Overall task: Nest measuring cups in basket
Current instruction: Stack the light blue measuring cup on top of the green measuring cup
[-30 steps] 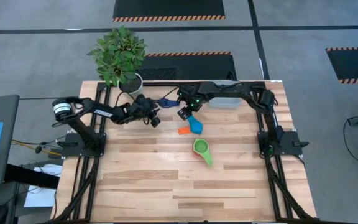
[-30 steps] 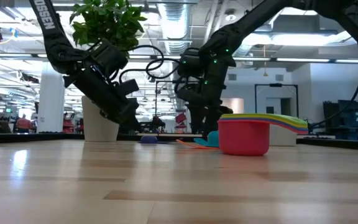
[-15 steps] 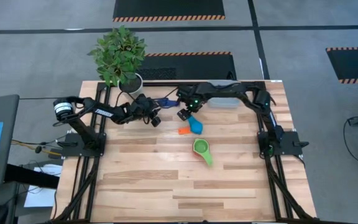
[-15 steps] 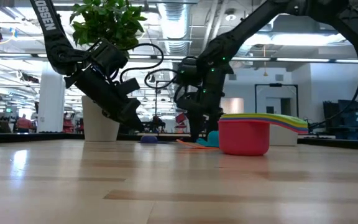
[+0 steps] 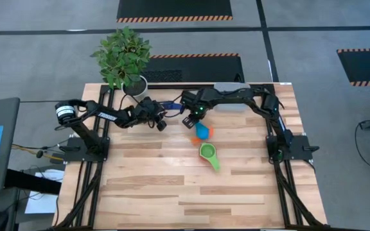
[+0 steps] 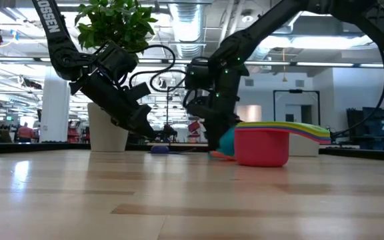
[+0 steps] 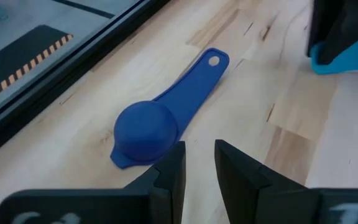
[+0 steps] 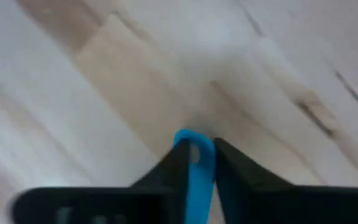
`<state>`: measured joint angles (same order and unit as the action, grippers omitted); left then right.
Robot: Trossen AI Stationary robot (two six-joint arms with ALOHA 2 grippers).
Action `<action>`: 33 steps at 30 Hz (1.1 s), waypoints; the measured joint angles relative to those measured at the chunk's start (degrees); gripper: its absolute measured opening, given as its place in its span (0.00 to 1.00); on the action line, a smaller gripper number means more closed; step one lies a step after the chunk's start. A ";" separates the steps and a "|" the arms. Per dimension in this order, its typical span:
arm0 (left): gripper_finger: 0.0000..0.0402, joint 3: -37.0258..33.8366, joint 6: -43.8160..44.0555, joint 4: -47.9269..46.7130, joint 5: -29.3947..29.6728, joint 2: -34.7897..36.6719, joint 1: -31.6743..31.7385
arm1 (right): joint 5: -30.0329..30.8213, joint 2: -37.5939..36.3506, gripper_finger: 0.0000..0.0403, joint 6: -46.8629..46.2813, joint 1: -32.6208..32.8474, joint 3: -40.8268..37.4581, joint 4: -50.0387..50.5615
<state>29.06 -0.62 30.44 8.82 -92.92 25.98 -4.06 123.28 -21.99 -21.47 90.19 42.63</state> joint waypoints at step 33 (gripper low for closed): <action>0.30 0.02 -7.36 32.76 -33.41 0.07 -14.57 | 15.88 -33.99 0.02 28.90 25.32 -30.23 -56.12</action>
<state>29.08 -7.98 63.20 -24.59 -92.86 11.41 11.83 89.29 6.91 3.85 59.96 -13.49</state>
